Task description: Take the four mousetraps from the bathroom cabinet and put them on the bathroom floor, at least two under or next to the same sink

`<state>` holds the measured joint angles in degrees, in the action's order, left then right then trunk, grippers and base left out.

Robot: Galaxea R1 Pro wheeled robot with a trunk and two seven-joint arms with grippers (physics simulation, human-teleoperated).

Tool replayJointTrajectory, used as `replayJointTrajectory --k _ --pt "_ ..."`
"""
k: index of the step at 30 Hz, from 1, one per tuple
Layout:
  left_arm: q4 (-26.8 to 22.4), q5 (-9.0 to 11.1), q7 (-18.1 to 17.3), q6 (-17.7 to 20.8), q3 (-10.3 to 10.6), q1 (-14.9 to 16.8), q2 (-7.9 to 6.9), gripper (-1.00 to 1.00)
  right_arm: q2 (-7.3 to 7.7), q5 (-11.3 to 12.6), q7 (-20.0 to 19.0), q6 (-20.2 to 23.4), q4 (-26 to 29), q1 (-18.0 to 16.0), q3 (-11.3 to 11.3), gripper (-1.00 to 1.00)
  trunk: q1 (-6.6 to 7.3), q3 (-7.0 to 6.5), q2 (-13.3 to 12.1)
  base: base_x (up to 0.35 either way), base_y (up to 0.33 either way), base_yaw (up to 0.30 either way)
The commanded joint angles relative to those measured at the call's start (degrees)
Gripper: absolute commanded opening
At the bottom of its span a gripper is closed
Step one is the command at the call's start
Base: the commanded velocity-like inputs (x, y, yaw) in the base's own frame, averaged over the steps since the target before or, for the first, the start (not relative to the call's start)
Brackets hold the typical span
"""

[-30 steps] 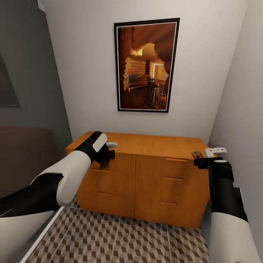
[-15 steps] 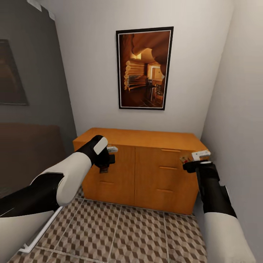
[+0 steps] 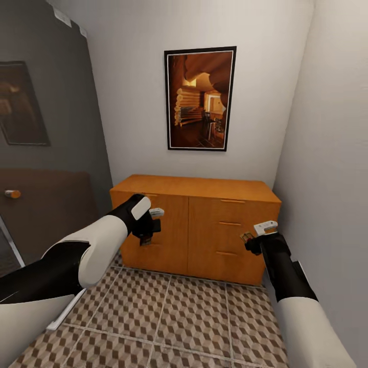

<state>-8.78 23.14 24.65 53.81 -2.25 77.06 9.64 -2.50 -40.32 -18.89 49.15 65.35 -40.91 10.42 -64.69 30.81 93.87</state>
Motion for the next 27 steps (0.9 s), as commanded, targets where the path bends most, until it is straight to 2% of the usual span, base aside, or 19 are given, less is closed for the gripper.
replayJointTrajectory --k 1,3,9,17,22,27 --pt "0.4 0.3 0.4 -0.5 -0.2 0.0 -0.04 -1.0 -0.1 -0.6 -0.2 0.2 0.1 0.0 0.1 -1.0 0.03 0.06 0.0 -0.219 0.0 0.0" --pt "1.2 0.3 0.0 -2.3 -0.2 0.0 -0.12 -1.0 -0.18 -0.6 -0.2 0.4 0.0 0.0 0.0 -1.0 0.03 0.06 0.0 -0.11 0.0 0.0" --pt "2.0 0.2 -0.4 -3.5 -0.2 0.0 -0.15 -1.0 -0.15 -0.7 0.0 0.4 0.0 0.0 0.0 -1.0 0.03 0.06 0.0 -0.025 0.024 0.0" --pt "2.7 0.0 -0.4 -3.6 -0.1 0.0 -0.15 -1.0 -0.14 -0.7 0.0 0.3 0.0 0.0 -0.1 -1.0 0.03 0.06 0.0 -0.038 0.257 0.0" --pt "3.0 -2.9 -0.4 -3.6 -0.2 0.0 -0.15 -1.0 -0.21 -0.9 0.0 0.1 0.1 0.0 -0.2 -1.0 0.03 0.06 0.0 -0.093 0.299 0.0" --pt "3.0 -3.6 -0.5 -3.7 -0.2 0.0 -0.12 -1.0 -0.22 -1.1 0.0 0.0 0.3 0.0 -0.3 -1.0 0.03 0.06 0.0 -0.059 0.124 0.0"
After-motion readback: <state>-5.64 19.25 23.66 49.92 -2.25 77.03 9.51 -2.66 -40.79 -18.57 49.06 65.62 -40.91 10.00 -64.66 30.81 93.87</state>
